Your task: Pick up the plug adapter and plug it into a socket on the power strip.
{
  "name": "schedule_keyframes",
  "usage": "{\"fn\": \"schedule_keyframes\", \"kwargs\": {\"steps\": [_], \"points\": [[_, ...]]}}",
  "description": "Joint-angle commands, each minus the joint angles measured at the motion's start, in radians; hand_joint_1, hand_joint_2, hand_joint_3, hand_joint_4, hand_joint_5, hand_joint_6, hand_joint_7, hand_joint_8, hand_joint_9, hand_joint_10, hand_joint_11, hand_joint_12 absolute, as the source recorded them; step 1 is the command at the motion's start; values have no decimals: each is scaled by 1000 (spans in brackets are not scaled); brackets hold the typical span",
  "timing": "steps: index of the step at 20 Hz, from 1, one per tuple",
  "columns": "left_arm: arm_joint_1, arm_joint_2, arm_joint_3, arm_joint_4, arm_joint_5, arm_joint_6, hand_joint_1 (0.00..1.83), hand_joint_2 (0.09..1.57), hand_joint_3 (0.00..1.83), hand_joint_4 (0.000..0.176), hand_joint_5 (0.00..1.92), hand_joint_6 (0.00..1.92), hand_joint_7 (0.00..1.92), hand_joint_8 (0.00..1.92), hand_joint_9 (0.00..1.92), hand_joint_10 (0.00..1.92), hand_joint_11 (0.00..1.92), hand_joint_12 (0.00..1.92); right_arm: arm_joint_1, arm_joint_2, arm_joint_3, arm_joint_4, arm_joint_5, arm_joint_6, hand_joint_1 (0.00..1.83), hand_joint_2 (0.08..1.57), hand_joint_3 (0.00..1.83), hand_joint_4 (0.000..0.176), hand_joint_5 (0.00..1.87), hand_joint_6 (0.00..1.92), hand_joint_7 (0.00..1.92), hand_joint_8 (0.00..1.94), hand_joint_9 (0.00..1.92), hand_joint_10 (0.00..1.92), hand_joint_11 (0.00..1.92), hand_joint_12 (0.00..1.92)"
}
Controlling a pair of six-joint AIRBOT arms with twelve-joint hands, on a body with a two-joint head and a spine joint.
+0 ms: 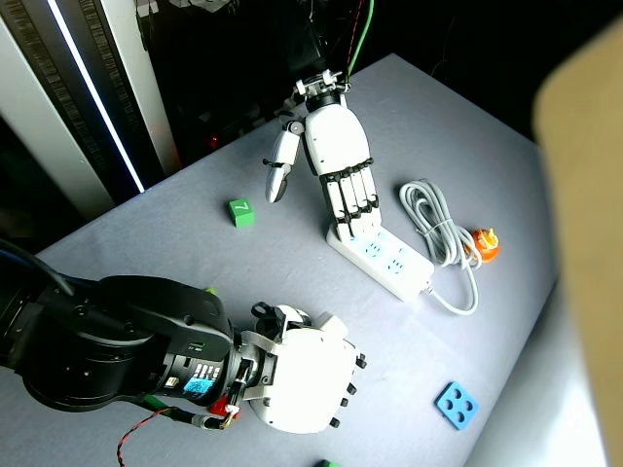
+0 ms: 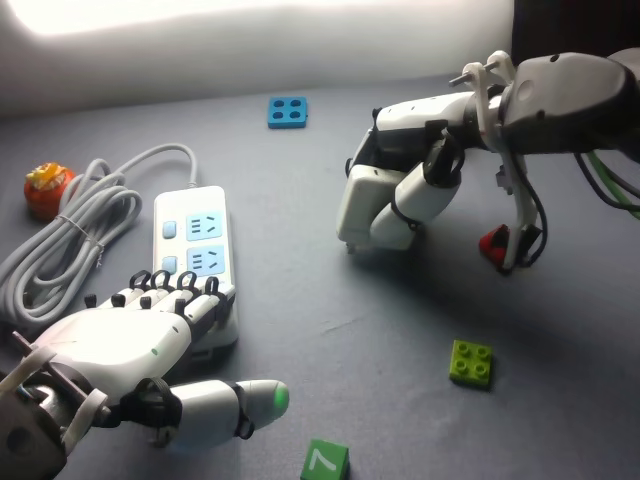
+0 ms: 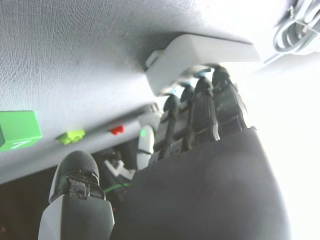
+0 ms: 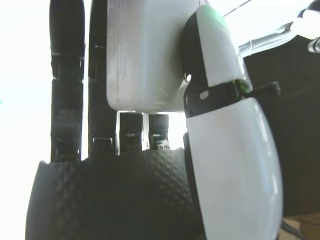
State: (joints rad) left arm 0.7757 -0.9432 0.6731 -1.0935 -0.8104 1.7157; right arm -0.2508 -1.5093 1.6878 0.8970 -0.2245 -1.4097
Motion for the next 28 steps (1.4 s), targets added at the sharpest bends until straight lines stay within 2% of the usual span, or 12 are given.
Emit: {"fn": "schedule_keyframes", "kwargs": {"steps": [1,3,5,8,10,11,13,15,19,22,23,28], "points": [[-5,5,4,16,-37,-3,0,1127,3,0,62,7,27,5,10,1,0,0,34,14,-4,27,49,12,1217,1118,0,20,933,1055,1034,914,1248,26,895,895],[-5,5,4,16,-37,-3,0,1125,2,0,66,8,24,4,11,1,4,2,53,20,-13,27,43,13,1217,1118,0,17,929,1060,1038,907,1250,26,898,893],[-6,5,4,16,-37,-3,0,1128,2,0,65,3,24,1,3,0,3,1,83,31,-36,27,37,15,1222,1107,0,24,963,1013,1046,889,1247,17,908,870],[-8,5,3,16,-37,-3,0,1119,0,0,41,0,3,0,0,0,0,0,128,35,-47,27,-3,11,1223,1112,0,7,924,1066,1067,862,1248,9,898,866],[-9,6,3,16,-37,-3,0,1121,0,0,65,10,32,11,19,7,16,7,170,29,-49,-76,-20,11,1232,1095,0,1,951,1024,1113,785,1276,13,935,846],[-9,6,3,16,-35,-3,0,1120,0,0,72,12,45,15,33,12,25,12,186,27,-53,-136,-21,12,1227,1104,2,1,932,1048,1089,830,1266,7,930,835],[-8,6,3,16,-29,-3,0,1122,0,0,70,9,46,13,32,10,25,12,239,16,-65,-398,-42,128,1222,1112,0,7,924,1065,1064,867,1255,1,912,842],[-8,7,3,16,-25,-2,0,1131,4,0,63,4,34,6,14,1,6,5,272,0,-65,-599,-61,256,1218,1121,1,3,899,1103,1050,890,1247,2,900,852],[-4,6,2,16,-20,-2,0,1123,0,0,51,0,20,0,1,0,1,1,313,-88,-19,-920,-137,538,1222,1116,0,1,910,1086,1065,866,1252,5,909,858],[-4,5,6,16,-9,2,0,1126,1,0,55,6,24,5,1,0,0,0,320,-148,7,-1000,-114,623,1223,1109,0,11,935,1049,1064,866,1249,2,910,851],[-3,5,7,16,-8,3,0,1133,4,0,52,5,15,0,0,0,0,0,322,-169,7,-1070,-123,687,1219,1117,2,12,920,1070,1045,898,1239,3,900,852],[-4,5,8,16,-6,4,0,1131,2,0,59,3,27,2,0,0,0,0,311,-251,7,-1311,-121,945,1224,1112,1,0,913,1082,1075,848,1259,6,925,847]]}}
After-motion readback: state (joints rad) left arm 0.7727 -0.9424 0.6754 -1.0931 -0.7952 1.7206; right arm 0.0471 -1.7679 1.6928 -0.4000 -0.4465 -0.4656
